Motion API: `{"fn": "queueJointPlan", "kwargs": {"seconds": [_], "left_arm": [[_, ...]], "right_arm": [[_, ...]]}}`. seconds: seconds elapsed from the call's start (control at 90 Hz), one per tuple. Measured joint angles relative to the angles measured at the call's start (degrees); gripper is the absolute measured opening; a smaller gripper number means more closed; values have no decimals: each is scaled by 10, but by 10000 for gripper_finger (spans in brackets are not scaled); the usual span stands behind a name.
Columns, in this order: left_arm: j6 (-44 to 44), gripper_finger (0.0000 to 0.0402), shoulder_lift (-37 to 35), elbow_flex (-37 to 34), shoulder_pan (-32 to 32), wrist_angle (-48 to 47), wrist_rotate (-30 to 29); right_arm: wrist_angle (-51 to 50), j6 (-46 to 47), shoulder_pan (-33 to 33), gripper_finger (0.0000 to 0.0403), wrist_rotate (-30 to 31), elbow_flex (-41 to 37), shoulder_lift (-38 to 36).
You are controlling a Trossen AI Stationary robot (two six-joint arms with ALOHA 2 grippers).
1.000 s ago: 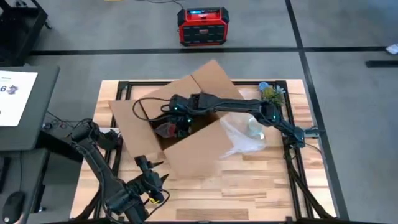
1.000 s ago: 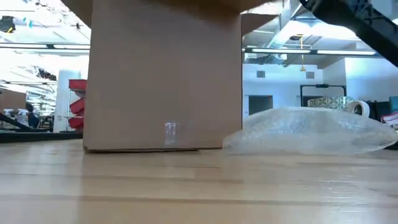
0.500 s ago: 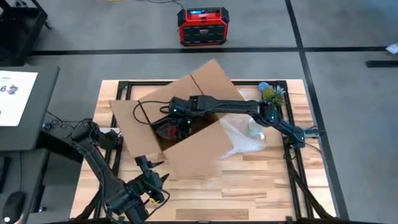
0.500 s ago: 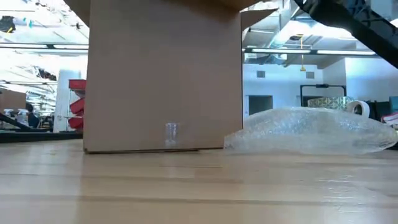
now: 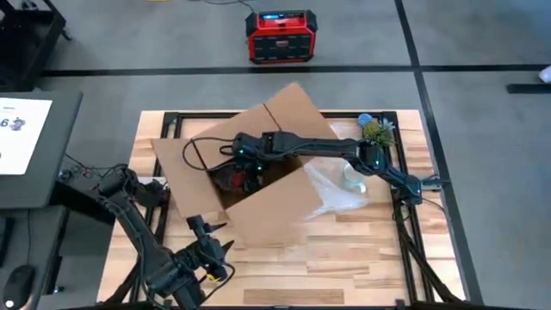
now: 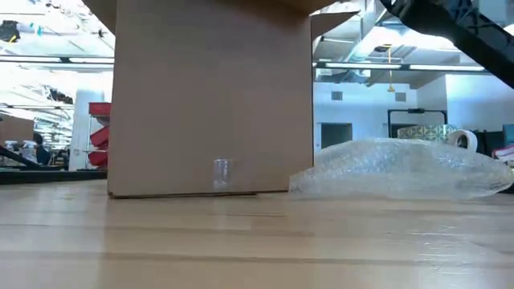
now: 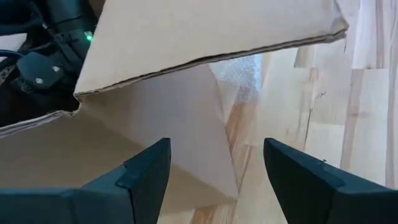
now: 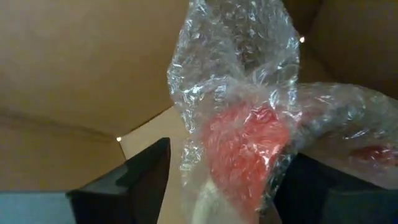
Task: Wrap mug
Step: Put the wrapped red mug into the cardboard box, then adjust the cardboard box
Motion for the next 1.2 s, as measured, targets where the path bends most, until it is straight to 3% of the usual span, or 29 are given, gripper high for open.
{"fn": "queueJointPlan", "kwargs": {"seconds": [0.167, 0.411, 0.622, 0.889, 1.044, 1.2], "left_arm": [[-1, 235, 0, 0, 0, 0, 0], [-1, 235, 0, 0, 0, 4, 1], [0, 235, 0, 0, 0, 4, 1], [-17, 235, 0, 0, 0, 13, 1], [-18, 235, 0, 0, 1, 50, -7], [-21, 235, 1, -40, 1, 144, -24]], "right_arm": [[-3, -3, 0, 233, 0, 40, 0], [25, -5, 0, 233, 4, 35, -41], [59, -39, 6, 233, 75, 35, -74], [72, -73, 26, 233, 80, 37, -88], [66, -98, 40, 230, 81, 39, -144], [-19, -136, 65, 223, 80, 39, -197]]}}
